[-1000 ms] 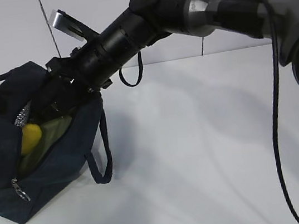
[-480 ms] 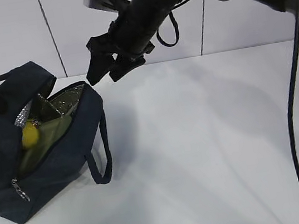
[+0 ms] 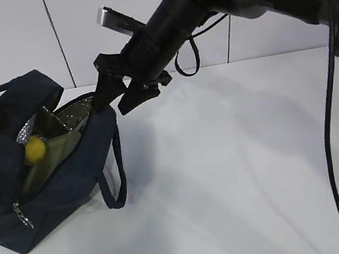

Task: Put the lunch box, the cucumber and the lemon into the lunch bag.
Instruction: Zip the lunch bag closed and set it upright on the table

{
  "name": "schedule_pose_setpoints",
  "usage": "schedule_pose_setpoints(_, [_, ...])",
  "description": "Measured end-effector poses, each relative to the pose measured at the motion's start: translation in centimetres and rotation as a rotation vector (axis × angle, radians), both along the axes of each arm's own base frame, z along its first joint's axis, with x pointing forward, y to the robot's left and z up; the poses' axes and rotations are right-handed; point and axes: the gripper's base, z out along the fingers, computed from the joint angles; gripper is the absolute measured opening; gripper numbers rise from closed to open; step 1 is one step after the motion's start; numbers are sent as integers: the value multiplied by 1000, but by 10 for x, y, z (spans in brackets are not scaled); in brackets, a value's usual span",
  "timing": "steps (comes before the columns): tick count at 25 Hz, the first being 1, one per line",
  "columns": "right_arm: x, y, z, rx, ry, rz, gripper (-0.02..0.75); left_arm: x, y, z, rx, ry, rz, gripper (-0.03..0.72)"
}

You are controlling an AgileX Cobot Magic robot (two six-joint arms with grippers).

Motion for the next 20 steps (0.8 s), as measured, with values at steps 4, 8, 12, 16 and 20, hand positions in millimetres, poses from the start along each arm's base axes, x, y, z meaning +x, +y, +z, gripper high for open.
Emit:
schedule_pose_setpoints(4, [-5, 4, -11, 66, 57, 22, 473, 0, 0, 0, 0, 0, 0, -3])
schedule_pose_setpoints(8, [-10, 4, -16, 93, 79, 40, 463, 0, 0, 0, 0, 0, 0, -3])
schedule_pose_setpoints(12, [-26, -3, -15, 82, 89, 60, 461, 0, 0, 0, 0, 0, 0, -3])
schedule_pose_setpoints(16, [-44, -9, -13, 163, 39, -5, 461, 0, 0, 0, 0, 0, 0, -3])
schedule_pose_setpoints(20, [-59, -13, -21, 349, 27, -143, 461, 0, 0, 0, 0, 0, 0, -3])
